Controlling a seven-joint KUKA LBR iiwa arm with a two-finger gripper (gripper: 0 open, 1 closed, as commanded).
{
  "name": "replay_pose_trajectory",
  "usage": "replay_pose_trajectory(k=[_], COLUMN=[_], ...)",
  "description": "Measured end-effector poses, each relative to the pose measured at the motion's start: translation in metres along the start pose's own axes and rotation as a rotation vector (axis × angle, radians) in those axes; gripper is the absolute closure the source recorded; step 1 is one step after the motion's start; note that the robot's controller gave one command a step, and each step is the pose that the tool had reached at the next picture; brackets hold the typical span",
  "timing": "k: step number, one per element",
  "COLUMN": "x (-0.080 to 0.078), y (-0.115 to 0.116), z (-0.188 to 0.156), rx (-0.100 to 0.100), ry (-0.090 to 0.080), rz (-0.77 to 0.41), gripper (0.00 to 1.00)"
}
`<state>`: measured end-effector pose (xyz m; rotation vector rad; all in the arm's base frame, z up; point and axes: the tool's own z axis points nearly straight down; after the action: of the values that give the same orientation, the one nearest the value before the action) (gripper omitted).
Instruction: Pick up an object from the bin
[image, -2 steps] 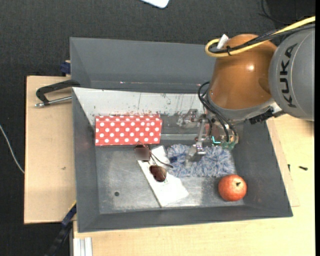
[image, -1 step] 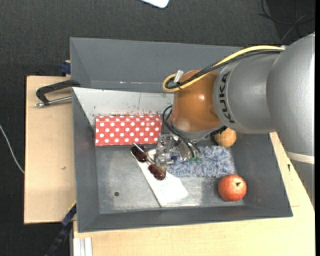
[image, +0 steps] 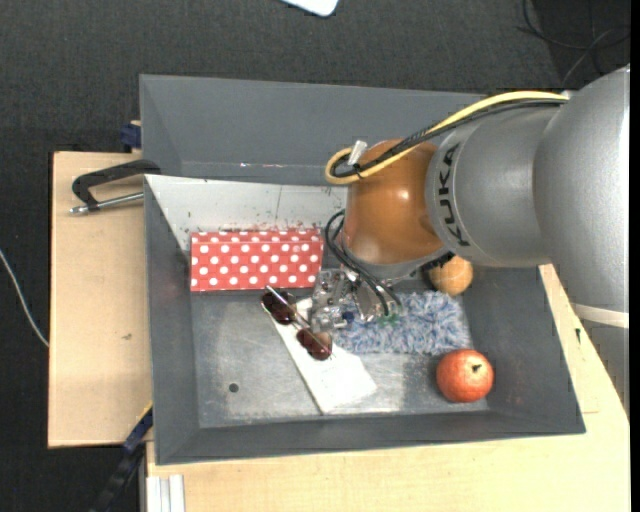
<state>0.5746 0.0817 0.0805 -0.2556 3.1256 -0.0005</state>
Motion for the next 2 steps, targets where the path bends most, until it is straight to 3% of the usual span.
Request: replay_pose_trajectory(k=[1,2], x=[0.004,-0.022], y=[0.002,-0.026], z=[-0.053,0.005], rx=[-0.002,-0.005], ry=[0.004,-0.004], rz=[0.026,-0.063], gripper=[1.00,0.00])
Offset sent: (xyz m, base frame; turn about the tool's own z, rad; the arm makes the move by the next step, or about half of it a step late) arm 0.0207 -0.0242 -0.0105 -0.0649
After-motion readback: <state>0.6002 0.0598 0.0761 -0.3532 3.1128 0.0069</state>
